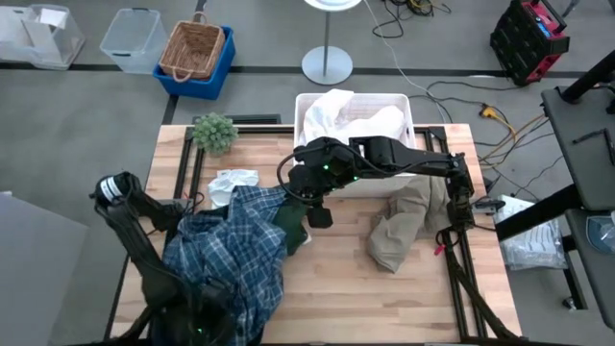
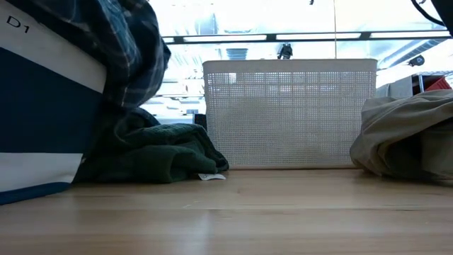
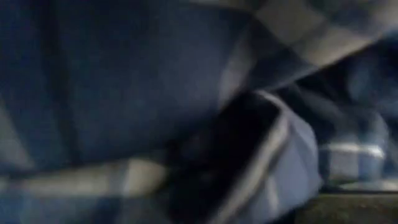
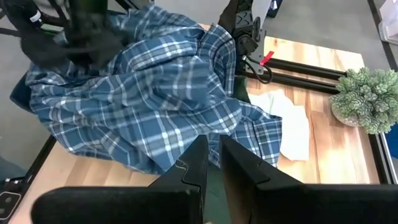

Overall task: Sort clothes
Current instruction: Put the blue shirt in the blue bin

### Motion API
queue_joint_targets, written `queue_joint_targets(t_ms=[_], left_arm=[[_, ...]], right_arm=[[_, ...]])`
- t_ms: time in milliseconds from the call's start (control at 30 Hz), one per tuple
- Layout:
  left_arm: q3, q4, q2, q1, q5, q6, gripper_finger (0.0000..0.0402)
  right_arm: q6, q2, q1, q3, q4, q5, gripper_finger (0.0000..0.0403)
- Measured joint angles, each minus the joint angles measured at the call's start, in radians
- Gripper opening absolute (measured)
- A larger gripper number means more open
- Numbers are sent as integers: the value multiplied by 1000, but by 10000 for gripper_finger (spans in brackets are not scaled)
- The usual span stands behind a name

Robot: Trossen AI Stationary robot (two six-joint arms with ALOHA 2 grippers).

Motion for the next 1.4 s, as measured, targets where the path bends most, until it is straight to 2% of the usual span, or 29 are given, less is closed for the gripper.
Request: queue_joint_targets(t_ms=[233, 400, 533, 700, 867, 1033, 1200, 1400], left_arm=[[-96, 107, 72, 0, 8, -59, 0], [-125, 148, 88, -9, 10, -108, 0], [-125, 144, 87, -10, 26, -130, 0], [-102, 122, 86, -10, 21, -122, 0], [-76, 108, 89, -10, 13, -121, 0], [-1, 37, 95, -12, 1, -88, 0], [139, -146, 97, -12, -16, -111, 4], [316, -391, 97, -15, -67, -124, 49]], right_arm=[[37, 7, 0, -2, -3, 0, 34], [258, 42, -5, -17, -75, -3, 34], [343, 98, -8, -65, -158, -3, 34], [333, 180, 14, -158, -83, -33, 34], [314, 279, 51, -172, 41, -69, 34], [325, 337, 70, -170, 252, -131, 33], [329, 313, 77, -142, 425, -154, 21], [329, 312, 80, -89, 559, -283, 9]])
